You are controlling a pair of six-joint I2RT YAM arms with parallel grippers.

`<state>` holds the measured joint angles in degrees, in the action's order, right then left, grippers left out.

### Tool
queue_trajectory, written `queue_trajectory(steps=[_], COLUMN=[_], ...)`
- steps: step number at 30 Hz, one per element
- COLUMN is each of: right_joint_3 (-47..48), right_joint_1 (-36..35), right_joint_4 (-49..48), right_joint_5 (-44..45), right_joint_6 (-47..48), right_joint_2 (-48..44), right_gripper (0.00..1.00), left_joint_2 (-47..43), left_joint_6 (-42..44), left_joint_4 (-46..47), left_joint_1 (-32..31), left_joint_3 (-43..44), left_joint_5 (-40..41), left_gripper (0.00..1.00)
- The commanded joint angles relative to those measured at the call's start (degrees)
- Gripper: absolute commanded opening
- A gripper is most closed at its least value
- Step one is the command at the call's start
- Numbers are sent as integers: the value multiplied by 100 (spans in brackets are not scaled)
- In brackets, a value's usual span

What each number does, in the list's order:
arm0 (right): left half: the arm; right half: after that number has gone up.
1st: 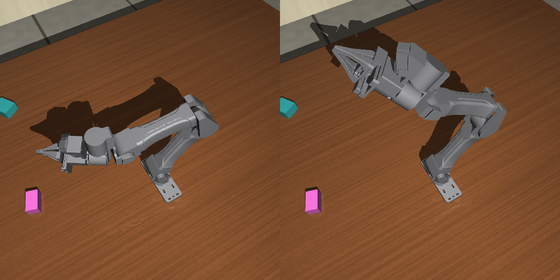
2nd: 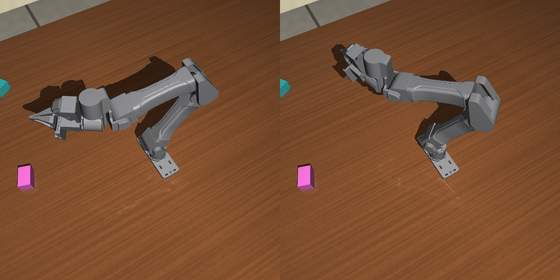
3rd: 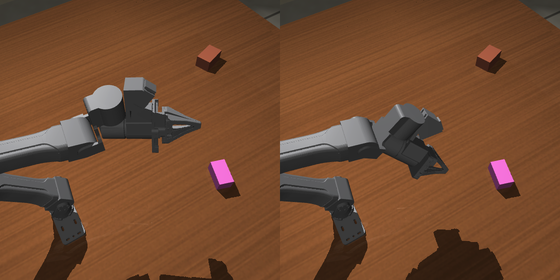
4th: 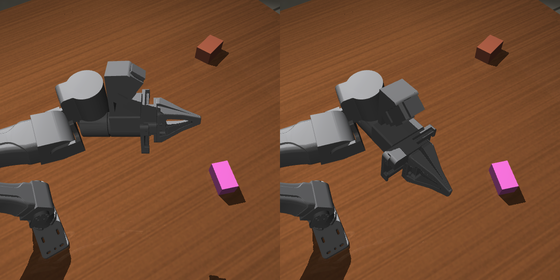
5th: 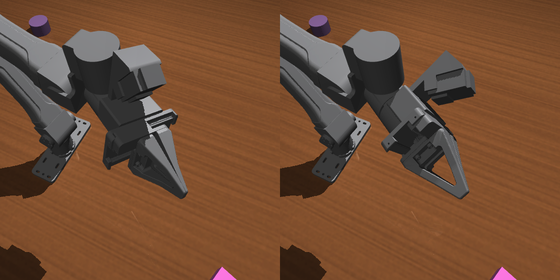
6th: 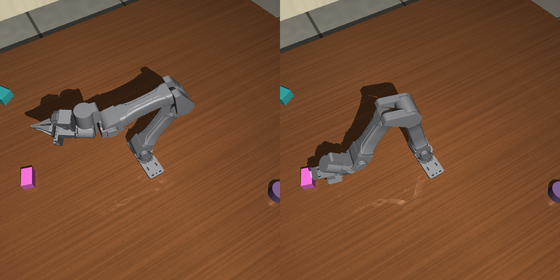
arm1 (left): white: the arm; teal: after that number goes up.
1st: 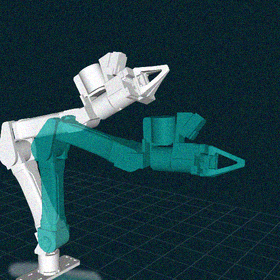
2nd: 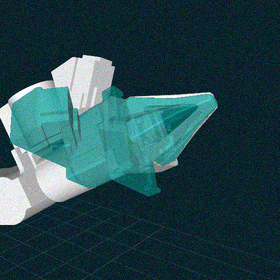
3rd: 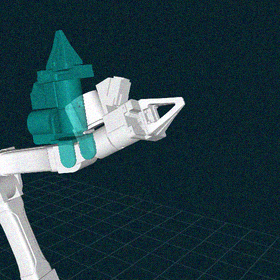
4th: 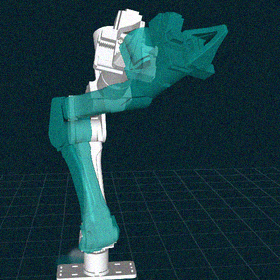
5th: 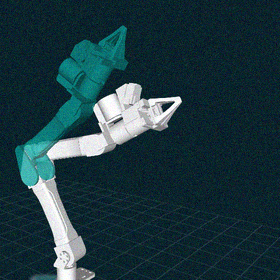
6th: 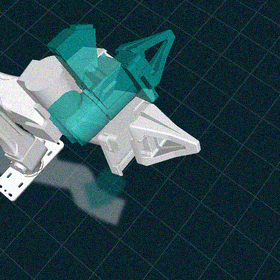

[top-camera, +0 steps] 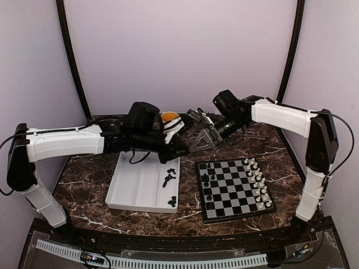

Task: Set up the chess pieces on the board
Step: Pass from the left arm to the right

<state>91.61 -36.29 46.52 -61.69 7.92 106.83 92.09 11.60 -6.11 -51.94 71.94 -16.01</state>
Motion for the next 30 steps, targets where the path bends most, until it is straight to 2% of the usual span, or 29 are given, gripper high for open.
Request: queue_trajectory(steps=[1,7,11,14,16,18,27,30], right_joint_3=[53,39,37,41,41,41,14,35], right_joint_1=[-36,-36,-36,-28,-31,-27,-11,29], right_joint_4=[-204,-270,-288,-316,-351,-380,-449,-485], right_joint_5=[-164,-165,-238,-272,-262,-254,-247,-74], right_joint_6=[-60,-80,-105,-147,-207,-238,-286,-310], right_joint_2=[-53,-79,-73,-65,-61,-48,-30,-22], right_gripper=[42,33,32,34,40,40,21,18], left_joint_2=[-221,-162,-161,-192,-217,-228,-202,-223], left_joint_6=[27,40,92,128,144,160,224,234], left_joint_4=[43,-6,-38,-45,-34,-38,-78,-70], left_joint_1=[-34,-34,-50,-54,-54,-57,-68,-62], left_joint_3=[-67,-40,-31,-51,-63,-66,-62,-70], left_joint_5=[0,-31,-7,1,20,59,93,95], left_gripper=[4,4,4,4,4,4,4,4])
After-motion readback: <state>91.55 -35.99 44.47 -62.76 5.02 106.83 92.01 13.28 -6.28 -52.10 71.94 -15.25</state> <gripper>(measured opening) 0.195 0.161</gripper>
